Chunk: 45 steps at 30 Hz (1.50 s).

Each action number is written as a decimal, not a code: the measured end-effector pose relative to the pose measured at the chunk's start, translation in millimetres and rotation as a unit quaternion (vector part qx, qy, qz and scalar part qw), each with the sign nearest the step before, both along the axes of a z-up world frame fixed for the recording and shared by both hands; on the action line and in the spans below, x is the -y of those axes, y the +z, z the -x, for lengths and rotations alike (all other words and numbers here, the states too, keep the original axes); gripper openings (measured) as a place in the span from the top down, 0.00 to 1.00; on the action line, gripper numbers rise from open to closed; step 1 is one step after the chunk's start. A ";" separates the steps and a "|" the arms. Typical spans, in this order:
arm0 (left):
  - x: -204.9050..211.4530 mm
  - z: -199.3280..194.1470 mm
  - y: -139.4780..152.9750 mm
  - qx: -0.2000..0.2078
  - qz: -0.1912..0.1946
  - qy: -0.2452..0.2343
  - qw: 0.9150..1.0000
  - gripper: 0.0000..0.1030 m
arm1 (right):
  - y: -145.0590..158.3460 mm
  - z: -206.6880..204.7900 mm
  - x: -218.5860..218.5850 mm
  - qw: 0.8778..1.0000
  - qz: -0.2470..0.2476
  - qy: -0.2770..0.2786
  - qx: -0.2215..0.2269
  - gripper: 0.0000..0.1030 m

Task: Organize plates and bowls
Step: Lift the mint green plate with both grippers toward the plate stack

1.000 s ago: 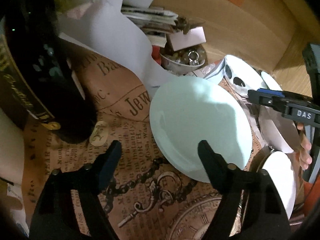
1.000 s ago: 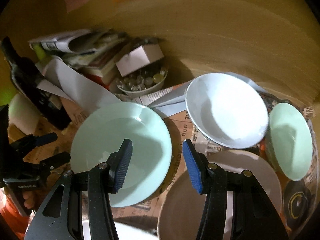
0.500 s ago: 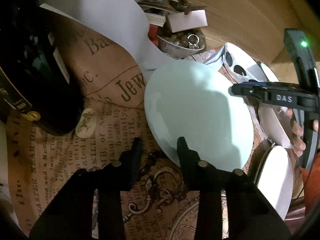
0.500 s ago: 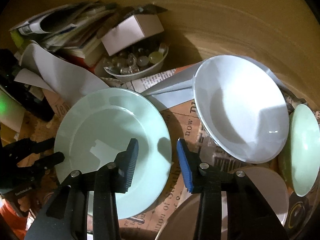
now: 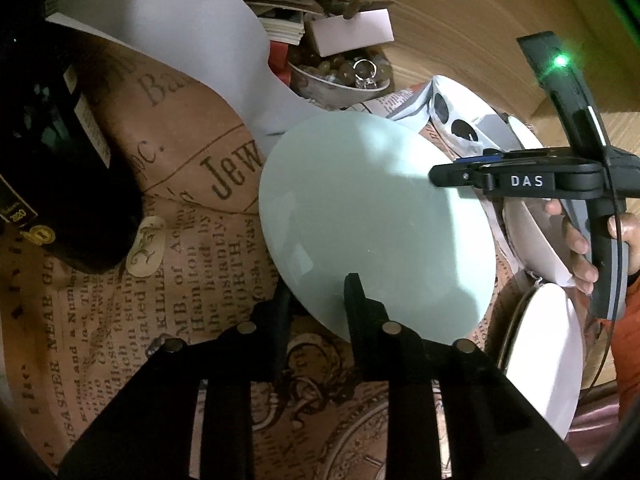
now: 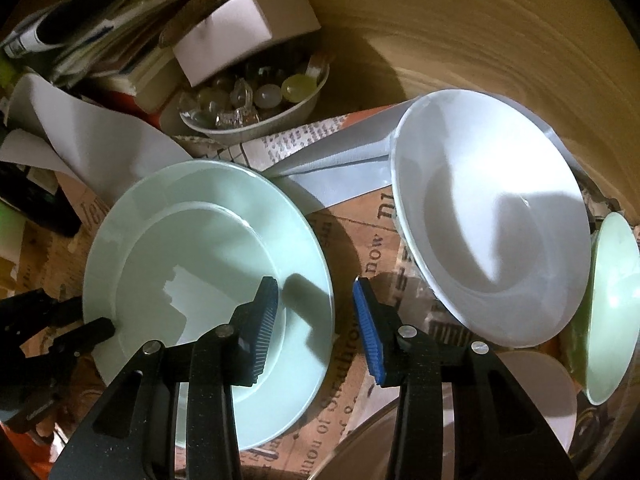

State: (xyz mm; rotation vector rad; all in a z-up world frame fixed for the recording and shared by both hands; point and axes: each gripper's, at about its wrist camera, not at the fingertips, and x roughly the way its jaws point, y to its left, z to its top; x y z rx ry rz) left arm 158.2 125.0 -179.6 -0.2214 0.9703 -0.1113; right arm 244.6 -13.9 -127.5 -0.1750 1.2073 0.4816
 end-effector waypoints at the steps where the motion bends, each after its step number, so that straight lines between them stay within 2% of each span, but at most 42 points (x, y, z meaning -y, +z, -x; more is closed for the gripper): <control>1: 0.3 -0.4 -0.6 0.002 0.000 0.001 1.000 0.75 | -1.4 -0.7 -2.1 1.000 0.004 0.003 -0.003 0.65; 5: 1.9 1.5 0.2 0.006 -0.001 -0.001 1.000 0.76 | -9.9 -1.9 -14.1 1.000 0.012 0.013 -0.003 0.64; 14: -1.1 6.9 0.3 0.005 -0.007 0.008 1.000 0.76 | -11.1 2.9 -8.5 1.000 0.007 0.026 0.005 0.75; 22: -10.6 17.6 0.7 0.007 -0.014 0.033 0.999 0.76 | -5.6 28.3 -16.0 0.999 0.003 0.044 0.016 0.75; 26: -10.5 26.4 0.5 0.012 -0.034 0.041 0.999 0.75 | -5.0 39.8 -17.3 0.999 -0.006 0.051 0.013 0.75; 32: -15.5 37.5 0.5 0.012 -0.033 0.049 0.998 0.75 | -2.6 58.7 -22.2 0.998 -0.018 0.052 0.023 0.75; 45: -25.5 63.6 25.9 0.057 -0.009 0.071 0.996 0.75 | 36.9 84.3 -9.0 0.991 -0.076 0.036 0.106 0.75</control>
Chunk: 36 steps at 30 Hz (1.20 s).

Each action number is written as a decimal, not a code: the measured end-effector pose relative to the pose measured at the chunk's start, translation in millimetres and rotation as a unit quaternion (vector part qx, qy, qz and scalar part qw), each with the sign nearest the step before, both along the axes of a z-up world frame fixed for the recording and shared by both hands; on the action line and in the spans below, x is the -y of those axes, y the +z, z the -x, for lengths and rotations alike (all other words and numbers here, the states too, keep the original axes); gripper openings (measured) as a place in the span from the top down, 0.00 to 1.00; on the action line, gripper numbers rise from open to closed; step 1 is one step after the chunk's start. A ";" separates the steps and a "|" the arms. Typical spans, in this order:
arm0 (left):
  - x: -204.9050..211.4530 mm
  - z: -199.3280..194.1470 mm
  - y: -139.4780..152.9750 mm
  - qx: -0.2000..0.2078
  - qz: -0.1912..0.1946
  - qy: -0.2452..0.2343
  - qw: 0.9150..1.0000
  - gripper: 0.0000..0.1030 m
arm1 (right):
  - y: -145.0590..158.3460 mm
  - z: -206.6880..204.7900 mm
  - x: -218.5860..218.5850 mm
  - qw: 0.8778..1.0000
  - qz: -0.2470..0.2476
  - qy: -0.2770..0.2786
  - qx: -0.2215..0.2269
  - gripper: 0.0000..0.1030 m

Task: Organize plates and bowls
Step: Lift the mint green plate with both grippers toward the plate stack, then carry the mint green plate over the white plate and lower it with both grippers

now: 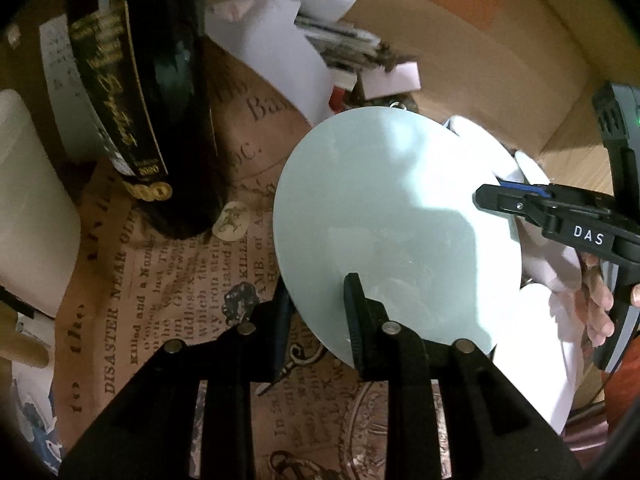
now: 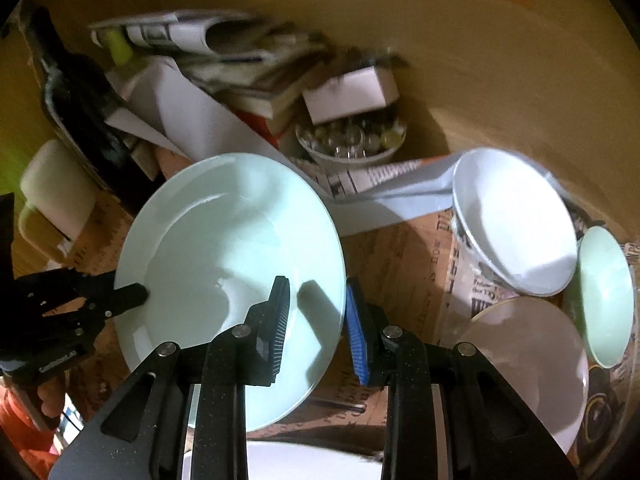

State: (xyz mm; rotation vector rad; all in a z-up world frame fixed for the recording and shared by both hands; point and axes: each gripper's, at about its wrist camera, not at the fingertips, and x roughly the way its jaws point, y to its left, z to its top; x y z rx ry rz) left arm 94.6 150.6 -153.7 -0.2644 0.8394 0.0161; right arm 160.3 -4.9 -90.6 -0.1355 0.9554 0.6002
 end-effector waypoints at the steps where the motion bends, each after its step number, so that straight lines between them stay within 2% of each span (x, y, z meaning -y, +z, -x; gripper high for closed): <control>1: -1.1 4.7 3.8 0.007 -0.002 0.000 1.000 0.75 | 3.5 2.3 2.1 1.000 -0.005 -0.001 0.004 0.76; 8: 10.2 23.8 24.2 0.038 -0.010 -0.004 0.999 0.75 | 26.1 15.9 13.1 0.999 -0.023 -0.013 0.021 0.77; 20: 45.2 46.6 50.9 0.085 -0.023 -0.015 0.996 0.75 | 39.4 45.2 53.2 0.998 -0.041 -0.025 0.029 0.77; 31: 72.6 65.3 57.3 0.105 -0.025 -0.015 0.994 0.75 | 42.4 68.9 81.8 0.998 -0.053 -0.023 0.031 0.77; 36: 85.0 72.0 57.1 0.102 -0.029 -0.013 0.994 0.75 | 40.3 81.9 94.1 0.997 -0.058 -0.025 0.034 0.77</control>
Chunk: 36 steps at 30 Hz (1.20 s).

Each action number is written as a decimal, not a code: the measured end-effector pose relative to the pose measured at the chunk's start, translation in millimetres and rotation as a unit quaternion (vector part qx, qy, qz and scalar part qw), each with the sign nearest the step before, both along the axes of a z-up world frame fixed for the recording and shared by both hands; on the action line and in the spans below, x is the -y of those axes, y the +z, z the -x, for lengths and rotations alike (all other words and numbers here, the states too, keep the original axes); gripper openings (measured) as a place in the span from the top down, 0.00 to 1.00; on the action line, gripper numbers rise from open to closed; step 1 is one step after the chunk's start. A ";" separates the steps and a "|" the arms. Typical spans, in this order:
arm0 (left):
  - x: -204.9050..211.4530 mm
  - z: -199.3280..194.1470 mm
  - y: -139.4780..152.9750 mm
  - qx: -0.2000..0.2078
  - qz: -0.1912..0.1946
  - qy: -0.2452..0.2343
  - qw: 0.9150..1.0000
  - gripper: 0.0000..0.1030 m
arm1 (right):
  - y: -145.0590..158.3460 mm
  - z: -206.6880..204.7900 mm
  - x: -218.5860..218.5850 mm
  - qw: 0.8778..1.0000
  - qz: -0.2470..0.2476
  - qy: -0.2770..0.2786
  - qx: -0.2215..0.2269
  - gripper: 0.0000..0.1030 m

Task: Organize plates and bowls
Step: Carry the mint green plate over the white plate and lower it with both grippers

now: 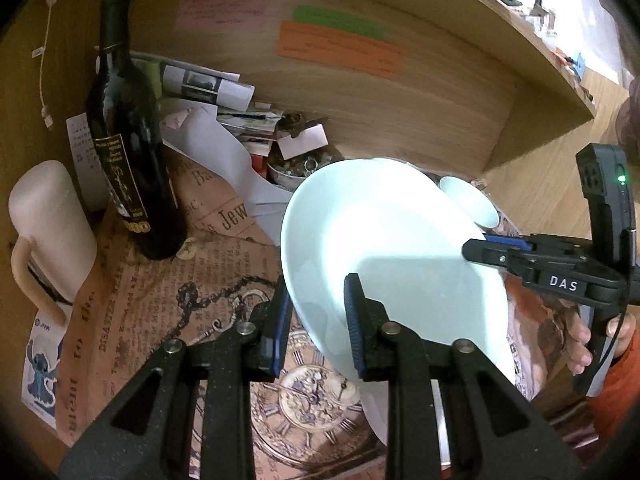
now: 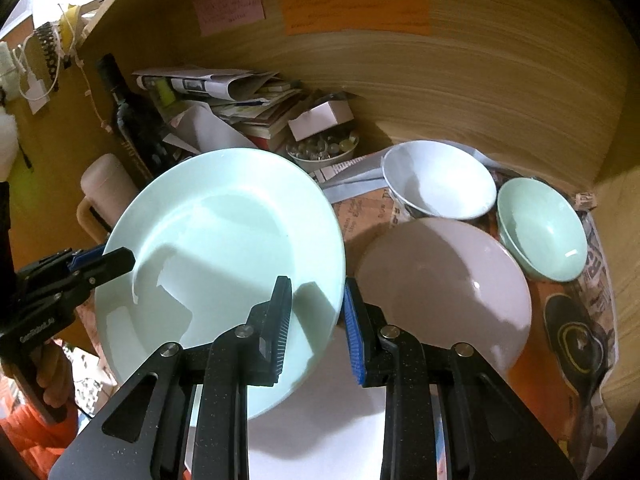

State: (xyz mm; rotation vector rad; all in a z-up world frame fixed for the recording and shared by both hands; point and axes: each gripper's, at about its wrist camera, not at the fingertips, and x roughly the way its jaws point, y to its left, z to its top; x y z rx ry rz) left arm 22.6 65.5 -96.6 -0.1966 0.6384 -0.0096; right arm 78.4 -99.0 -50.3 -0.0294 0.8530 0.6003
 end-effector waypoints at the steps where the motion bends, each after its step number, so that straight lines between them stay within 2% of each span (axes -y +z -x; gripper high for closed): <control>1: 2.1 1.0 -0.8 -0.002 0.000 0.000 1.000 0.75 | -0.8 2.8 3.2 1.000 -0.002 0.000 0.000 0.77; 15: 28.8 18.6 -14.8 -0.037 0.000 -0.013 0.999 0.75 | -16.7 39.6 33.5 1.000 -0.019 -0.014 -0.003 0.77; 36: 52.5 29.7 -47.5 -0.085 0.000 -0.024 0.996 0.75 | -55.7 60.0 54.1 0.998 -0.017 -0.022 -0.055 0.77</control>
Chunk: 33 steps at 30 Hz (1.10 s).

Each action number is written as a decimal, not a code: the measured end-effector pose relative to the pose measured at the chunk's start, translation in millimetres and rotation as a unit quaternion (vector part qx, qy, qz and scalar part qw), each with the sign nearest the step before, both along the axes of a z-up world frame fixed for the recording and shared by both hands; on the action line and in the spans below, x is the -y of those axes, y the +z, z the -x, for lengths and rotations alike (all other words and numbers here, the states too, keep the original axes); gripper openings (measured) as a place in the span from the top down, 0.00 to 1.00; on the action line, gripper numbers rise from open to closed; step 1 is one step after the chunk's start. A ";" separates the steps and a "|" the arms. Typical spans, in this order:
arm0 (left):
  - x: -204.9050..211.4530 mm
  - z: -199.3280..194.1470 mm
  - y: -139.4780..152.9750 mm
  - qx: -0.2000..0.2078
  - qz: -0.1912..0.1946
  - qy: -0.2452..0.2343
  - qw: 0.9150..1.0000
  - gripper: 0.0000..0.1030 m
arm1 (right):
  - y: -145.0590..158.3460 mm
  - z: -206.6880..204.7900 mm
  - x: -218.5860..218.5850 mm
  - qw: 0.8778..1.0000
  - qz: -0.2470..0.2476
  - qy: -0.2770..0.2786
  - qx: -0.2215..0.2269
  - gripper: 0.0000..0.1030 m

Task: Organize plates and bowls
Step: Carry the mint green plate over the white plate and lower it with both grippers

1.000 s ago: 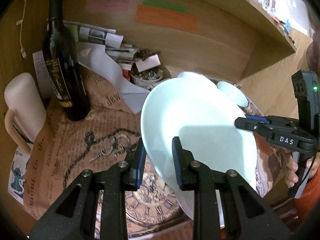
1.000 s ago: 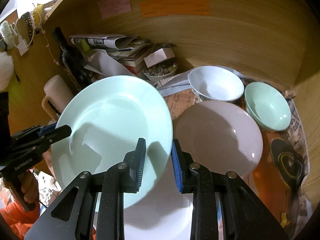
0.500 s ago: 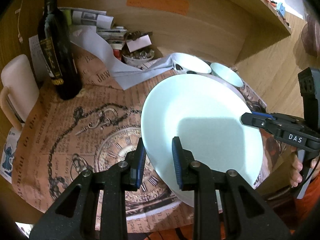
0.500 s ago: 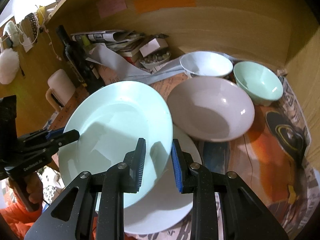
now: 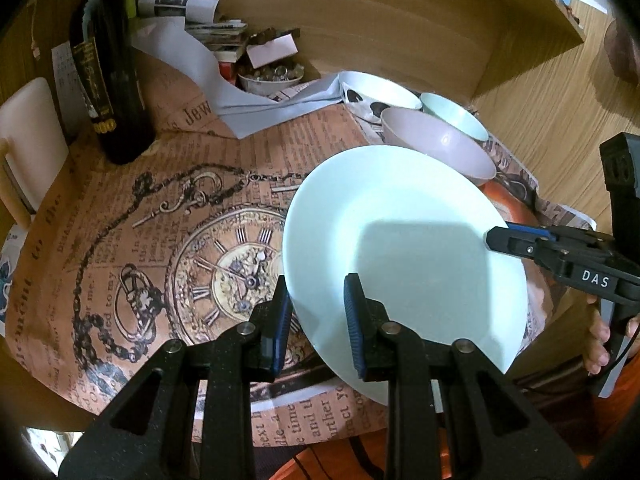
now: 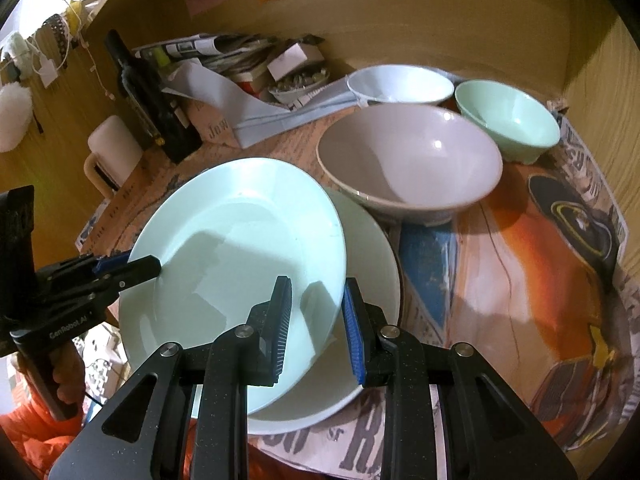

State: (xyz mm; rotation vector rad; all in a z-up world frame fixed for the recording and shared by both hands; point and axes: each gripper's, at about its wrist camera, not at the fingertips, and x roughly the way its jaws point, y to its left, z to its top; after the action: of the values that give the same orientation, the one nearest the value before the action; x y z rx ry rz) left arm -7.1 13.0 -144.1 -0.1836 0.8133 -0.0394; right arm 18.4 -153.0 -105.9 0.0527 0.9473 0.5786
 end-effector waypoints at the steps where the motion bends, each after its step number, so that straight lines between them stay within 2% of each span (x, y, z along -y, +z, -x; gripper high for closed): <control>1: 0.7 0.2 -0.9 -0.001 0.000 0.000 1.000 0.75 | -2.2 0.0 0.7 1.000 0.000 0.000 -0.004 0.77; 10: 6.0 -4.2 -1.6 0.005 -0.015 -0.001 1.000 0.75 | -12.3 -0.1 4.2 1.000 0.001 -0.005 -0.022 0.77; 18: 12.5 -13.1 -6.7 0.001 -0.044 -0.006 0.999 0.75 | -13.2 -2.4 6.3 1.000 0.002 -0.013 -0.025 0.77; 28: 6.8 -22.8 -16.4 -0.018 -0.017 -0.012 1.000 0.75 | -14.7 -3.7 4.4 1.000 0.011 -0.014 -0.025 0.77; 33: 8.4 -24.8 -16.8 -0.015 -0.021 -0.014 1.000 0.75 | -14.8 -4.6 4.9 1.000 0.008 -0.017 -0.024 0.75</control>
State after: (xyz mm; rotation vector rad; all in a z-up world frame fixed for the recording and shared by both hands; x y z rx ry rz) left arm 17.7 4.6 -160.9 -0.1328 0.8464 -0.0460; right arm 23.0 -157.9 -120.7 0.0690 0.9954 0.5399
